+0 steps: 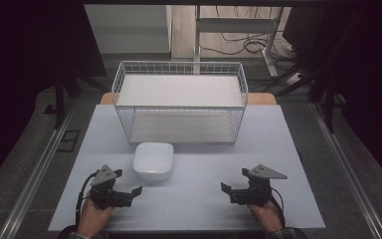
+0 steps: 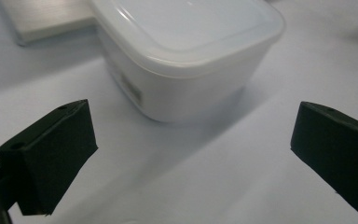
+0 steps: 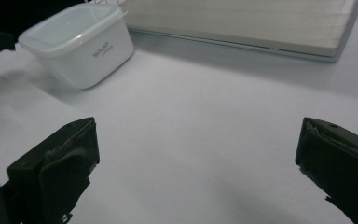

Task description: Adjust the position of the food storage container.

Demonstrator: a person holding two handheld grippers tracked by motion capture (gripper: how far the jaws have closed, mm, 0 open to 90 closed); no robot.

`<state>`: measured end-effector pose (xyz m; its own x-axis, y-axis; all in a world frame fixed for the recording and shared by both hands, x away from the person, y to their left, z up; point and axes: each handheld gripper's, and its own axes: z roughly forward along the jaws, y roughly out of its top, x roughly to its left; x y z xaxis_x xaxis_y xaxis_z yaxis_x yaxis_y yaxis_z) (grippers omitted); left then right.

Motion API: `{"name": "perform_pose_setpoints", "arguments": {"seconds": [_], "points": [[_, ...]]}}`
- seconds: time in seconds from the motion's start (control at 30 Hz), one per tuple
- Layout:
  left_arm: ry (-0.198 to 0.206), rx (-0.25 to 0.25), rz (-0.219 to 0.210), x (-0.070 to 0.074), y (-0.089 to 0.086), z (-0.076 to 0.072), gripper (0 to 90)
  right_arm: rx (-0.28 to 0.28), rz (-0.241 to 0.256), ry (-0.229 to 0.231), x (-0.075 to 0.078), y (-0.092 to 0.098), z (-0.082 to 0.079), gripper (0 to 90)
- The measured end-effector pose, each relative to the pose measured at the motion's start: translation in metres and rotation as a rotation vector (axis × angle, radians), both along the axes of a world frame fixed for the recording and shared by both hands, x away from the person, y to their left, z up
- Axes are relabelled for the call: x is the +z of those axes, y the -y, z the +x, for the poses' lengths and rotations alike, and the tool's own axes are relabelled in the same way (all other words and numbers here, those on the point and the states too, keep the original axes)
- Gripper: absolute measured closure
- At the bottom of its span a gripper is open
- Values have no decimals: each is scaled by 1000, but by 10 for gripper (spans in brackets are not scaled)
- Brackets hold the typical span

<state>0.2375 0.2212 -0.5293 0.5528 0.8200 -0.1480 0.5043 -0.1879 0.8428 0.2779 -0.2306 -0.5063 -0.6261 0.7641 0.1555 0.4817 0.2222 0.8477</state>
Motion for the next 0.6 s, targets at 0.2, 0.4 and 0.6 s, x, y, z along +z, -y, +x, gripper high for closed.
{"name": "perform_pose_setpoints", "arguments": {"seconds": [0.2,0.4,0.6], "points": [[53,8,37,1,-4,-1,0,1,-80,24,-1,-6,-4,0],[32,9,44,1,-6,0,11,33,-115,-4,-3,-11,-5,0],[31,14,32,2,-7,0,0,28,-104,-31,-5,-10,-3,0]]}}
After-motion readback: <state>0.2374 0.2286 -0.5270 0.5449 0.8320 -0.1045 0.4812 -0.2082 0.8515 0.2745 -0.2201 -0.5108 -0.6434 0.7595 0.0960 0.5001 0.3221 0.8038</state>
